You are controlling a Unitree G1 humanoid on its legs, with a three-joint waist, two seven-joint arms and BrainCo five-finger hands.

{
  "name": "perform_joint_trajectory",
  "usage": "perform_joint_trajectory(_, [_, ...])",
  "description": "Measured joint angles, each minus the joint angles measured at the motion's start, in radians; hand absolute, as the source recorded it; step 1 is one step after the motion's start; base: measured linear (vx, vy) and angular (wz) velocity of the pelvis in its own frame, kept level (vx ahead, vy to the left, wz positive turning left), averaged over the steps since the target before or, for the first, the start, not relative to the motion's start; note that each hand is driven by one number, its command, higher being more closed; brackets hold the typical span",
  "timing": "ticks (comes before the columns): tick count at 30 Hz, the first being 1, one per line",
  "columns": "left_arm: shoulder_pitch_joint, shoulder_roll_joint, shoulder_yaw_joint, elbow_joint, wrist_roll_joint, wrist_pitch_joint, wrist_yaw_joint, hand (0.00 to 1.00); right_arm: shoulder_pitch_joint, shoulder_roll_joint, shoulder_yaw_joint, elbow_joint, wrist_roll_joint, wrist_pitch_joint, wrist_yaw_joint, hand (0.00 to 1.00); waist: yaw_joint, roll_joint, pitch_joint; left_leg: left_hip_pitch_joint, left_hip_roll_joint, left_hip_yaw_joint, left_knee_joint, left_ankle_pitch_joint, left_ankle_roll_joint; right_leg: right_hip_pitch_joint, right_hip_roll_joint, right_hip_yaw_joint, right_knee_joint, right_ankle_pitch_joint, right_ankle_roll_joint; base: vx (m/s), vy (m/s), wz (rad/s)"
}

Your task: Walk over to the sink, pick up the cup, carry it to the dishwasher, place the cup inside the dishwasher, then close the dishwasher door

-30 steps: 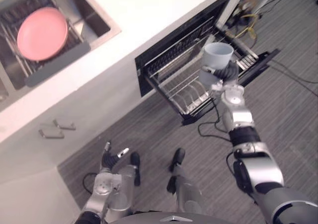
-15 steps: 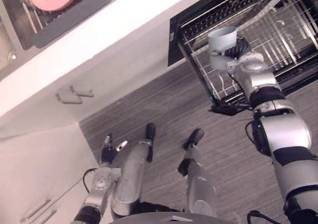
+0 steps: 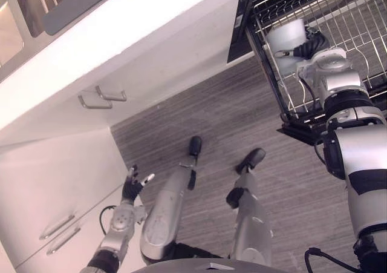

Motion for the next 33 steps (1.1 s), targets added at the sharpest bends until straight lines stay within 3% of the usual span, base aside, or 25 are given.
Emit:
perform_joint_trajectory(10, [0.005,0.003,-0.002,0.007,0.0,0.013,0.001,0.0,-0.034,0.007,0.014,-0.003,0.0,-0.048,0.032,0.0,-0.007,0.0,0.0,0.086,0.002,0.0,-0.04,0.015,-0.004,0.068,0.002,-0.007,0.0,-0.01,-0.012,0.0,0.0,0.0])
perform_joint_trajectory(15, [0.013,0.006,0.004,0.008,0.002,0.031,-0.001,0.0,-0.02,0.007,-0.009,-0.048,0.003,-0.071,0.046,0.0,-0.037,-0.003,0.001,0.137,0.005,0.002,-0.09,0.042,-0.01,0.098,0.003,-0.012,0.0,-0.013,-0.014,-0.01,-0.007,0.01])
perform_joint_trajectory(17, [0.026,0.007,0.015,0.008,0.002,0.032,-0.006,0.0,0.02,0.007,-0.042,-0.114,0.015,-0.09,0.041,0.0,-0.048,-0.011,0.0,0.169,0.01,0.008,-0.101,0.043,-0.013,0.12,0.007,-0.003,0.0,-0.013,-0.014,0.01,-0.015,-0.15])
perform_joint_trajectory(20, [0.053,0.011,0.056,0.01,0.001,0.03,-0.03,0.0,0.151,0.027,-0.106,-0.301,0.034,-0.135,0.03,0.0,-0.072,-0.051,-0.01,0.233,0.018,0.035,-0.121,0.039,-0.019,0.159,0.015,0.022,0.0,-0.021,-0.008,0.03,-0.004,-0.28])
perform_joint_trajectory(22, [0.086,0.026,0.087,0.024,0.0,0.029,-0.031,0.0,0.314,0.099,-0.184,-0.458,0.062,-0.161,0.026,0.0,-0.099,-0.109,-0.054,0.265,0.029,0.058,-0.136,0.034,-0.025,0.172,0.019,0.042,0.0,-0.042,-0.003,0.04,-0.007,-0.26])
perform_joint_trajectory(26, [0.149,0.026,0.123,0.053,0.002,0.032,-0.022,0.0,0.66,0.248,-0.277,-0.743,0.098,-0.173,0.029,0.0,-0.137,-0.171,-0.171,0.319,0.043,0.083,-0.167,0.021,-0.036,0.195,0.033,0.06,-0.001,-0.065,0.001,0.11,-0.031,-0.22])
perform_joint_trajectory(28, [0.187,0.009,0.16,0.07,0.004,0.033,-0.017,0.0,0.889,0.35,-0.292,-0.944,0.155,-0.198,0.045,0.0,-0.154,-0.185,-0.237,0.351,0.051,0.089,-0.171,0.001,-0.043,0.218,0.043,0.071,-0.001,-0.08,0.005,0.19,-0.041,-0.27])
perform_joint_trajectory(30, [0.235,-0.023,0.222,0.097,0.017,0.035,-0.003,0.0,1.162,0.489,-0.284,-1.138,0.168,-0.268,0.101,0.0,-0.185,-0.191,-0.315,0.408,0.064,0.111,-0.188,-0.02,-0.048,0.256,0.054,0.087,-0.001,-0.096,0.004,0.17,-0.027,-0.28])
perform_joint_trajectory(33, [0.256,-0.053,0.309,0.139,0.044,0.052,0.008,0.0,1.306,0.565,-0.252,-1.252,0.187,-0.3,0.187,0.0,-0.216,-0.188,-0.361,0.489,0.071,0.134,-0.207,-0.039,-0.055,0.314,0.062,0.11,-0.002,-0.109,0.014,0.15,-0.015,-0.3])
